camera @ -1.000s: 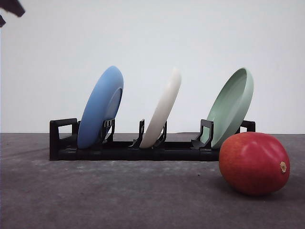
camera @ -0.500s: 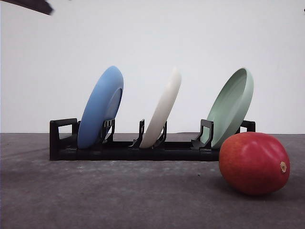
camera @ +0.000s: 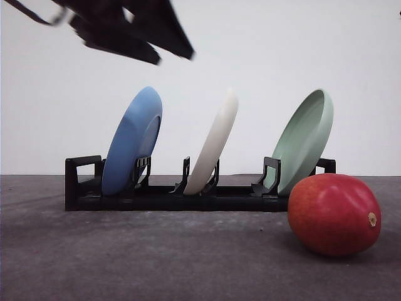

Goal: Place pomegranate in white plate

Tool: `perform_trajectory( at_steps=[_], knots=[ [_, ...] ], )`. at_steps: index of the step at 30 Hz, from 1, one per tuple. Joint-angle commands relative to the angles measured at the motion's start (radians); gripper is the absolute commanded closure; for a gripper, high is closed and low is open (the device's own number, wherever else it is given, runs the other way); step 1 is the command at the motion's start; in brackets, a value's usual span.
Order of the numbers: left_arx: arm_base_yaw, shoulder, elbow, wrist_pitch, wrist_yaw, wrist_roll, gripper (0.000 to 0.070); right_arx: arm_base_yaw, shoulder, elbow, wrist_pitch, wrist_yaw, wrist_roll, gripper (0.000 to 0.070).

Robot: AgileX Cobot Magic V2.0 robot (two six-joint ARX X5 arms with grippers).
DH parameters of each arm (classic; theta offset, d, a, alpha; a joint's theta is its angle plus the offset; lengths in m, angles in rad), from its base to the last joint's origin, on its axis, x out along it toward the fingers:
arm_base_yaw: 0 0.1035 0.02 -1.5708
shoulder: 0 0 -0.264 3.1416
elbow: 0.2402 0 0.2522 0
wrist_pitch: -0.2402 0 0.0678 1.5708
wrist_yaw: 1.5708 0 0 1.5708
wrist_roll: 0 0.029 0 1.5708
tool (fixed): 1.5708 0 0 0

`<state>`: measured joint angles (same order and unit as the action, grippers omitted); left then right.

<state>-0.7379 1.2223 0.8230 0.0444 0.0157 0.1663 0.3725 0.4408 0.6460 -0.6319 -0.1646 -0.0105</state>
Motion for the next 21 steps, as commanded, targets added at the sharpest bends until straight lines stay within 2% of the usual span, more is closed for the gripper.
perform_trajectory(
  at_steps=[1,7,12,21],
  knots=[
    [-0.019,0.049,0.037,0.052,-0.02,-0.003,0.0266,0.005,0.002,0.016,0.01,-0.003,0.011,0.0345],
    [-0.062,0.206,0.099,0.162,-0.092,-0.011,0.0266,0.005,0.002,0.016,0.01,-0.002,0.01,0.0345],
    [-0.074,0.323,0.178,0.164,-0.133,-0.052,0.0267,0.005,0.002,0.016,0.01,0.001,0.01,0.0345],
    [-0.073,0.503,0.3,0.159,-0.226,-0.067,0.027,0.005,0.002,0.016,0.01,0.003,0.01,0.0345]
  ],
)
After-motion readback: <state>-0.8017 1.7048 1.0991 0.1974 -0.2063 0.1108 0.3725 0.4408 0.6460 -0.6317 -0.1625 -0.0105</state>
